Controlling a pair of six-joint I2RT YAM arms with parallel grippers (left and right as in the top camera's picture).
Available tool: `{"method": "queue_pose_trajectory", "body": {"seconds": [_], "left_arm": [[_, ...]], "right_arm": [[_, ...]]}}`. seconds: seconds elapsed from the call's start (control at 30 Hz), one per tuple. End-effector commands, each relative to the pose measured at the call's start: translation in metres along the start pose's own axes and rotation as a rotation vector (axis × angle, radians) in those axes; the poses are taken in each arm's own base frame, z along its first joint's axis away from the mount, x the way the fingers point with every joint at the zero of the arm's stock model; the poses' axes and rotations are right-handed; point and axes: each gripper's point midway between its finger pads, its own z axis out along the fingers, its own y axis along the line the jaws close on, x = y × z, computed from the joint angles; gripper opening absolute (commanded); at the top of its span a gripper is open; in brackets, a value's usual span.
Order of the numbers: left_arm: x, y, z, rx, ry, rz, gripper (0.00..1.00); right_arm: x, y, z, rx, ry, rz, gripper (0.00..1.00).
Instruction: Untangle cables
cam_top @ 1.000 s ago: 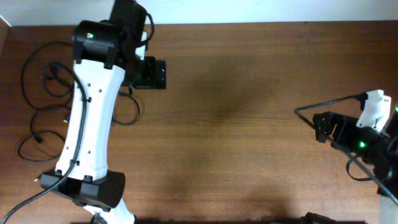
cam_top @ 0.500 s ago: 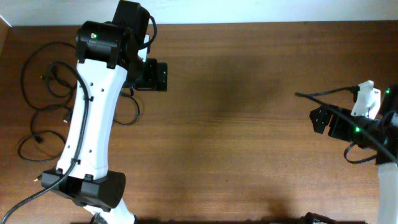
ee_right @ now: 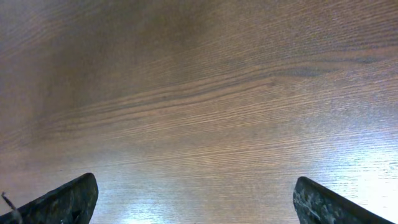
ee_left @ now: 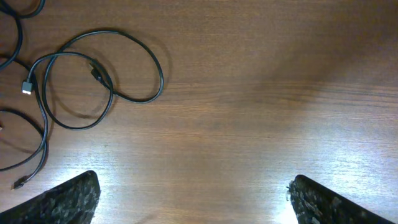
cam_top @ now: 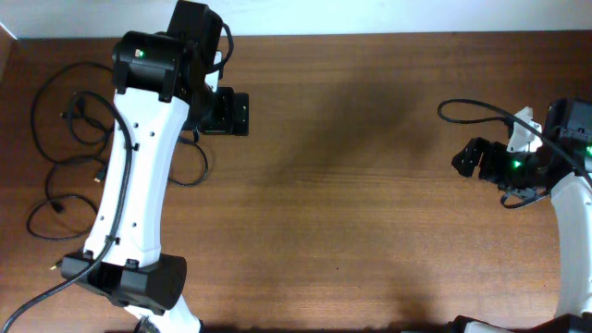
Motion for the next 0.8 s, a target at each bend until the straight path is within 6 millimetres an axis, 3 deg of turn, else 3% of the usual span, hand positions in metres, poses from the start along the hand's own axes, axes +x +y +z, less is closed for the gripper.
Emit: {"method": "queue_pose_trajectory", "body": {"seconds": [0.0,0.37,0.57,0.77], "left_arm": [[0.003,-0.001,-0.007,0.007,-0.013,0.018,0.99],[0.003,-0.001,-0.007,0.007,-0.014,0.018,0.99],[0.003,-0.001,-0.007,0.007,-0.013,0.018,0.99],[0.003,-0.001,-0.007,0.007,-0.014,0.018,0.99]], "right_arm": [[-0.008,0.009,-0.015,-0.014,-0.045,-0.017,0.99],[0.003,0.029,-0.074,-0.006,-0.151,-0.239,0.99],[0.004,0.041,-0.110,0.005,-0.294,-0.322,0.99],[0.006,0.045,-0.119,0.007,-0.333,-0.335,0.99]]}}
